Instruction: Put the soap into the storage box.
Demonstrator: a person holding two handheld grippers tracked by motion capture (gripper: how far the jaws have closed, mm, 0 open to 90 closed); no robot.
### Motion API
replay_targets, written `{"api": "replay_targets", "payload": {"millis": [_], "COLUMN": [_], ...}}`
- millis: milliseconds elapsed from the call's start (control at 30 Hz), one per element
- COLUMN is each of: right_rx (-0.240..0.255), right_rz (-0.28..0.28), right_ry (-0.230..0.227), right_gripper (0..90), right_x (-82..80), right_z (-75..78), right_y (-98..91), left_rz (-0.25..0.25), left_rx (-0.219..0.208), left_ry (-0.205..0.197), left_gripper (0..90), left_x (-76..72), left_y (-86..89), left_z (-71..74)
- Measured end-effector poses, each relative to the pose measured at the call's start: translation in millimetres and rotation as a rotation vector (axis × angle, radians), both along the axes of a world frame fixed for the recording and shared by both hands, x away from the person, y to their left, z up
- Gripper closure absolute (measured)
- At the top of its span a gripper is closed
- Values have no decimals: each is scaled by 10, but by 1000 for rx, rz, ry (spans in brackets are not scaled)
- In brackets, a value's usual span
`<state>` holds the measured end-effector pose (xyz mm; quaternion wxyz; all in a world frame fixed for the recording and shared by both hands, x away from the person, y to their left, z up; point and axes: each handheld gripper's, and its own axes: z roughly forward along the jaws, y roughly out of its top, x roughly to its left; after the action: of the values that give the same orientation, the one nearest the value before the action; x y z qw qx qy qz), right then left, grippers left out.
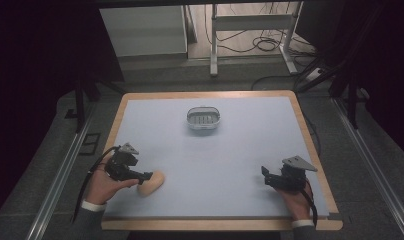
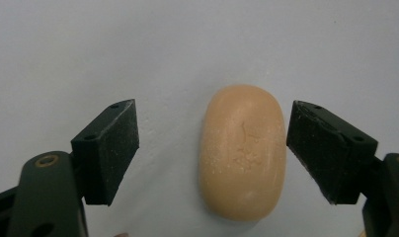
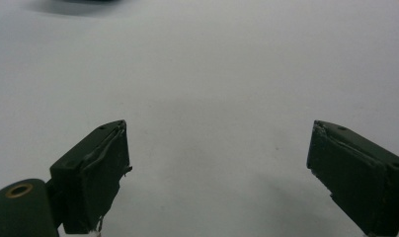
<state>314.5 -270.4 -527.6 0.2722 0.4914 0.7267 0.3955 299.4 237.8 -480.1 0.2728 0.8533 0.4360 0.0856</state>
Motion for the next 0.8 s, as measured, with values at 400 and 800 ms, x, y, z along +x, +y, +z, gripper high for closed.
{"api": "replay_targets", "payload": {"millis": [400,800], "right_rx": [-2,-6], "right_rz": [-8,-11], "right_ry": [4,3], "right_gripper": [94,94], "right_x": [2,1], "right_z": [0,0], "right_y": [2,6], "left_rz": [-23,-45], "left_rx": [33,63], "left_ry": [50,81], "left_gripper": [200,196], "left_x": [-30,-56], "left_y": [-123,-210], "left_z": [-196,-300]}}
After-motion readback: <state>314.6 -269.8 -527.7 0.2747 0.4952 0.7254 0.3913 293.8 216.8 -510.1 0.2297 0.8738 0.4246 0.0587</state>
